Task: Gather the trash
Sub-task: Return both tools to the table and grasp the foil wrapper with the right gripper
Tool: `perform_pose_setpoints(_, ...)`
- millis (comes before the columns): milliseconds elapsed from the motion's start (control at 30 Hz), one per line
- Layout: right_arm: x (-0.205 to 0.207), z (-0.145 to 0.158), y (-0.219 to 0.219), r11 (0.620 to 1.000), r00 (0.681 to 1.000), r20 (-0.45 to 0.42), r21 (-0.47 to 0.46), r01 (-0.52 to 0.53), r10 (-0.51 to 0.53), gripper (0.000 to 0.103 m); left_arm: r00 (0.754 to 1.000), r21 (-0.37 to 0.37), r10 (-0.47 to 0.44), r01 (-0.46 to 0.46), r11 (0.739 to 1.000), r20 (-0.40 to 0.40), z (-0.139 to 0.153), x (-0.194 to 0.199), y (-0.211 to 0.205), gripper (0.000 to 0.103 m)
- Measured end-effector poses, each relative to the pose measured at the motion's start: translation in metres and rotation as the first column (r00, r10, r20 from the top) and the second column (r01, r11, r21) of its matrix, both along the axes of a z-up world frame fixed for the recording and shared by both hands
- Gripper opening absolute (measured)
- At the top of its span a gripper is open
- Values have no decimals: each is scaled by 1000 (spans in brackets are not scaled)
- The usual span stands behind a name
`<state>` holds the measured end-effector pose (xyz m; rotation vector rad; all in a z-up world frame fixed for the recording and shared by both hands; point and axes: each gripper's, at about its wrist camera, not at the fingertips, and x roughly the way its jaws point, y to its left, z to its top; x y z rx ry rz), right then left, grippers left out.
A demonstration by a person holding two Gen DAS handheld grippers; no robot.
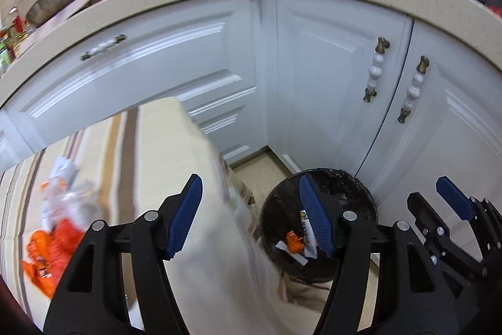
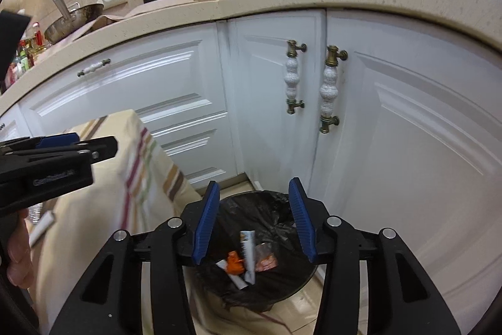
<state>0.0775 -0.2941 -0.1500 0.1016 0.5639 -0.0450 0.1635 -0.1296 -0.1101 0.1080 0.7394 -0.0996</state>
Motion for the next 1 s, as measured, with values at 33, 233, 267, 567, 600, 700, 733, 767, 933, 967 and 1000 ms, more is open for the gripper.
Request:
perform_pose_setpoints(33, -4, 3, 6, 1000, 1000, 5, 3, -3, 3, 47, 1000, 1, 5, -5, 1000, 6, 3, -7, 7, 63)
perform_pose_setpoints(233, -18, 14, 44, 998, 999, 5, 33, -50, 50, 49, 996, -5, 81, -81, 997, 19, 16, -45, 66, 63)
perform_pose_setpoints(267, -20, 15, 53, 997, 998, 4, 34, -64, 64, 49, 996, 0, 92, -92, 996, 19, 17, -51, 74, 63)
perform_pose_setpoints(567, -34, 24, 134, 974, 974, -3, 36, -225, 225, 49, 968, 26, 249, -250, 968, 12, 17, -100, 170, 63)
perform_pose_setpoints(600, -35, 23, 143, 970, 970, -5, 35, -242, 243, 49, 964, 26, 264, -264, 964, 9, 16, -103, 178, 63)
perform_pose_setpoints(700, -36, 24, 167, 956, 956, -13, 29, -292, 293, 49, 950, 27, 311, -311, 950, 2, 14, -114, 205, 63)
perform_pose_setpoints(733, -35, 24, 177, 950, 950, -17, 24, -311, 311, 49, 945, 27, 326, -326, 945, 0, 14, -117, 213, 63)
perform_pose_setpoints(767, -36, 24, 184, 945, 945, -19, 20, -326, 326, 49, 942, 26, 335, -335, 942, -2, 14, -119, 219, 63)
perform_pose_setpoints(933, -28, 23, 215, 921, 920, -48, 2, -390, 390, 49, 920, 23, 391, -391, 920, -10, 9, -131, 251, 63)
perform_pose_setpoints(967, -27, 21, 219, 917, 915, -58, 2, -400, 399, 49, 917, 22, 399, -399, 917, -13, 8, -133, 256, 63)
perform_pose_setpoints(1000, -24, 19, 224, 912, 910, -69, 2, -410, 409, 49, 913, 20, 408, -408, 913, -17, 7, -134, 261, 63)
